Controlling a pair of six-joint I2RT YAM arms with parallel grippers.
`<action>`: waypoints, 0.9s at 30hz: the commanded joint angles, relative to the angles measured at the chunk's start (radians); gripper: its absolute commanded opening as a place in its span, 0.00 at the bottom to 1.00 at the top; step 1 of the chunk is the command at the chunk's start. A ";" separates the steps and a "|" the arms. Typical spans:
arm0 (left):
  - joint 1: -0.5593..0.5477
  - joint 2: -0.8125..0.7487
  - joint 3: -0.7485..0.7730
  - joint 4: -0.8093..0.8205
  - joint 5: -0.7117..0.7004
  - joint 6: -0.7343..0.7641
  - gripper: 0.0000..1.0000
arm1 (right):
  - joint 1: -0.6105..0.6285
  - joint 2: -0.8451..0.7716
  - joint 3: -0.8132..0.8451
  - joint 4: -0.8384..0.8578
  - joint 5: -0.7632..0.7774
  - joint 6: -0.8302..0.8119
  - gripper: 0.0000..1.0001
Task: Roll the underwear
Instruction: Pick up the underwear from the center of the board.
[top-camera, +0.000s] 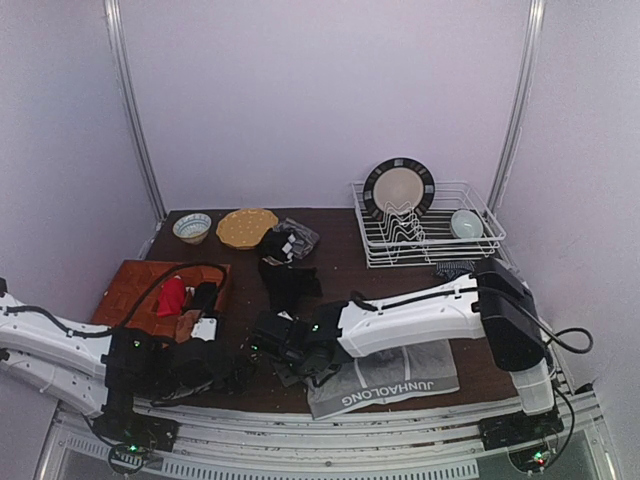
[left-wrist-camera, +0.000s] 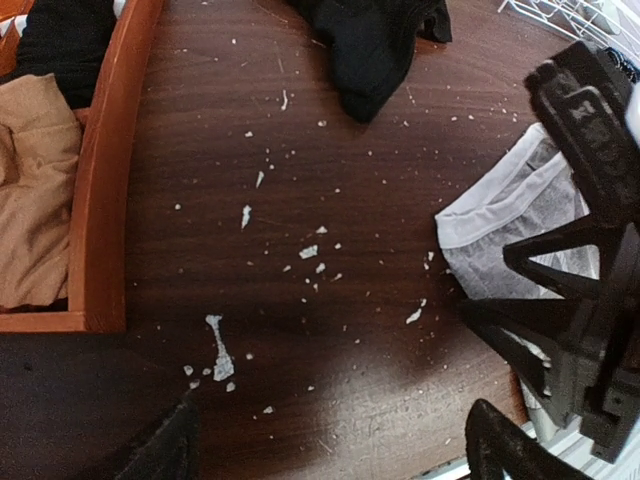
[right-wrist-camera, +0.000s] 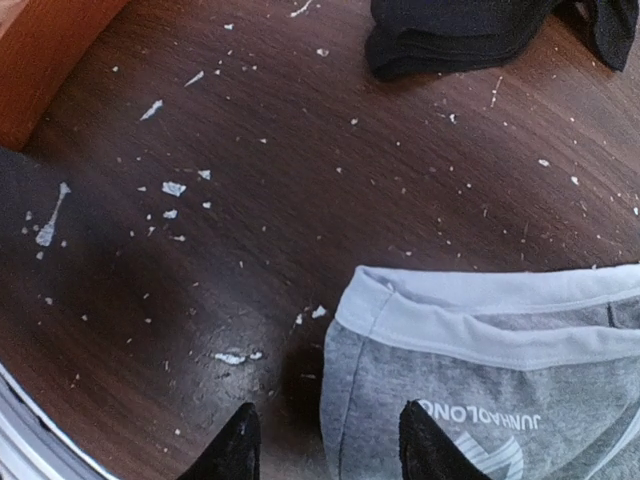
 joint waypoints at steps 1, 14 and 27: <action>0.003 -0.015 -0.018 0.011 0.012 -0.031 0.89 | -0.007 0.075 0.083 -0.108 0.082 -0.034 0.46; 0.000 0.058 0.003 0.109 0.091 0.059 0.81 | -0.086 0.021 -0.017 0.018 -0.027 0.004 0.00; 0.002 0.406 0.185 0.332 0.189 0.215 0.87 | -0.243 -0.139 -0.154 0.226 -0.158 0.127 0.00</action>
